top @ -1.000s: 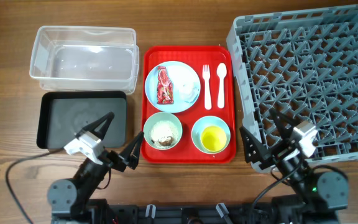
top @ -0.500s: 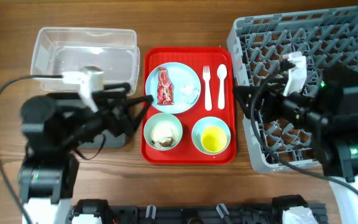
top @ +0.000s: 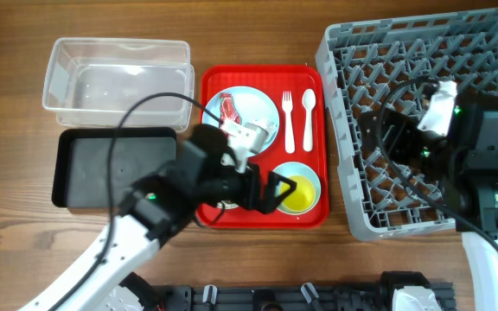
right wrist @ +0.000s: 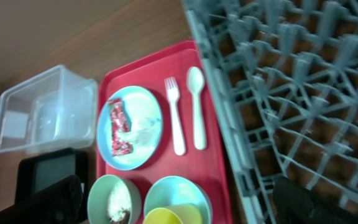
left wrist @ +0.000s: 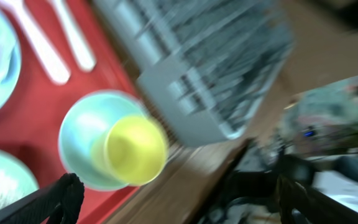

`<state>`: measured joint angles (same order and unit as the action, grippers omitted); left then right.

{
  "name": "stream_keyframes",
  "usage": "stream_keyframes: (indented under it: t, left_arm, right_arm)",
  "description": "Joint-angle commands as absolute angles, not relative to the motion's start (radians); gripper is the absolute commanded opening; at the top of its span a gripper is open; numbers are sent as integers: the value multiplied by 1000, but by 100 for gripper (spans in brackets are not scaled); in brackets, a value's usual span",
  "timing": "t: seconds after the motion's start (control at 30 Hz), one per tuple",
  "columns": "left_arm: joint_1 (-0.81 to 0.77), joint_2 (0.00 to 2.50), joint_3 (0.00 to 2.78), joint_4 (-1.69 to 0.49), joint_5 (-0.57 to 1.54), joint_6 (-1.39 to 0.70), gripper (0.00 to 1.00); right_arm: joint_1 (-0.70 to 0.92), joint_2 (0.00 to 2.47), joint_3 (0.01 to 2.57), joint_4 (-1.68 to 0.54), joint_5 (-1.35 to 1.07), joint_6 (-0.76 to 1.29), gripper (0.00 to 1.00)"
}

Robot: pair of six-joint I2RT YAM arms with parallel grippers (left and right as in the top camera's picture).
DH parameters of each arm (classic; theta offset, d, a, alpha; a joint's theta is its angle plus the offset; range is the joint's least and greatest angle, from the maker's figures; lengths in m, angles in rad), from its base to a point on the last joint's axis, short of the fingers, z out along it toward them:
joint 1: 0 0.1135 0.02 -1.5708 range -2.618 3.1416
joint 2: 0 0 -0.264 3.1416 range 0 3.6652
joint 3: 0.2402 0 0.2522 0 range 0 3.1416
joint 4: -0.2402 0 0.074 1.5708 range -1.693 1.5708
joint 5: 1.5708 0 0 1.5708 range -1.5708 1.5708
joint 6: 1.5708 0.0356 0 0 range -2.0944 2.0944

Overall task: Sort waste into correct bins and load items into the dishwasher rack
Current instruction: 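Reach the left gripper to the yellow cup in the blue bowl, then lift the yellow cup with the left gripper toward the right gripper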

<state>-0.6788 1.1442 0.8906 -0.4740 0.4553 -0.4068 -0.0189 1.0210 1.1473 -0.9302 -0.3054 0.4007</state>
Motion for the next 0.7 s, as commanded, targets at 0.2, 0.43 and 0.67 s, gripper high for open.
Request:
stream_keyframes:
  t: [0.2, 0.43, 0.67]
  left_arm:
    - [-817, 1256, 895, -420, 141, -479, 80]
    - [-849, 1425, 906, -422, 167, -533, 74]
    - [-861, 1552, 914, -403, 136, -529, 66]
  right_arm:
    - [-50, 1015, 1172, -929, -325, 419, 100]
    - [-50, 1016, 1172, -932, -341, 419, 100]
    - [-50, 1016, 1172, -932, -342, 422, 100]
